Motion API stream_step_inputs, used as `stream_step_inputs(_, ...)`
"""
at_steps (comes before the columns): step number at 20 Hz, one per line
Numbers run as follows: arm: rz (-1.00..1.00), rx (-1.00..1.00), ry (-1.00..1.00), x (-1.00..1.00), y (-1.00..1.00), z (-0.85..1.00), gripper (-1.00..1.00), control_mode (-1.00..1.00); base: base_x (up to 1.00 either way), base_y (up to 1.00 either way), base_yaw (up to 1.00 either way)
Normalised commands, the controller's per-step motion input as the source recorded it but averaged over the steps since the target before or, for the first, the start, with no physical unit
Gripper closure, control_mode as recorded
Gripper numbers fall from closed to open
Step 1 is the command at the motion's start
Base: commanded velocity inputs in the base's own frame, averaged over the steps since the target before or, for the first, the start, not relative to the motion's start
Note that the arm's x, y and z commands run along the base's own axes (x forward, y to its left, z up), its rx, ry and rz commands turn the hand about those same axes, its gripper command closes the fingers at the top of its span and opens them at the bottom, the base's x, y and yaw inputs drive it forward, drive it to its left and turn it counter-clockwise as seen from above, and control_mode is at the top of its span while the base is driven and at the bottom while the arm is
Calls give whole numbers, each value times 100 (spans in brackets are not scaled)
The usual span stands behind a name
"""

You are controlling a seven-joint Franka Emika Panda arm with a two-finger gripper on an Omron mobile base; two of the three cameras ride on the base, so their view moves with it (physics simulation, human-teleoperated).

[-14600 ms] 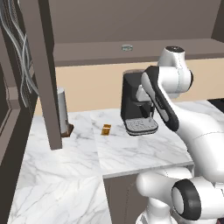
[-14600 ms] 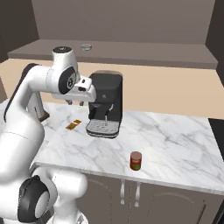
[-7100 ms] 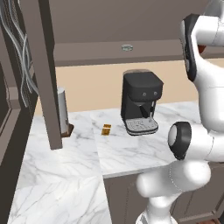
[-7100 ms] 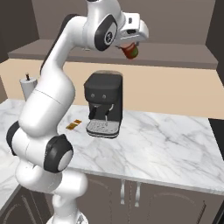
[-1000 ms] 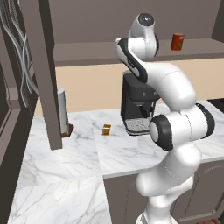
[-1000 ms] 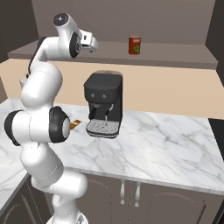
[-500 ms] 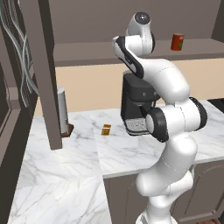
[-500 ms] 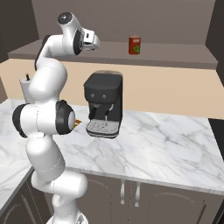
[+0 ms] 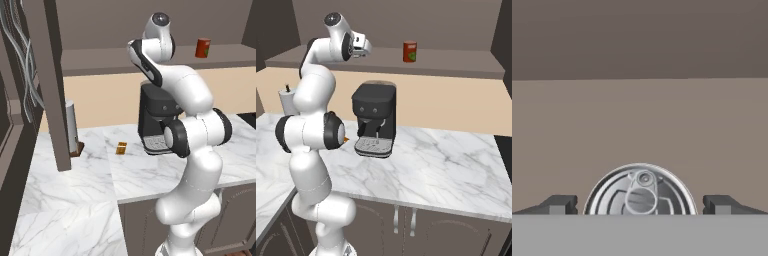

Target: Restock the canned food cabinet by taking the new fresh canned food from the counter and placing it in the cabinet. Then, take the old canned food from the cabinet and place it on the counter.

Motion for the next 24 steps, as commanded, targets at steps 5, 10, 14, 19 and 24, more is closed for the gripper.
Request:
stream_step_inputs(5,0,0,0,0,0,-30,100,-100,0,0,0)
stream_step_inputs(10,0,0,0,0,0,0,100,-100,0,0,0)
stream_step_inputs(14,0,0,0,-34,0,0,100,-100,0,0,0)
stream_step_inputs(19,0,1,-15,-71,-1,4,100,-100,0,0,0)
stream_step_inputs(24,1,0,-23,-97,-3,20,100,-100,0,0,0)
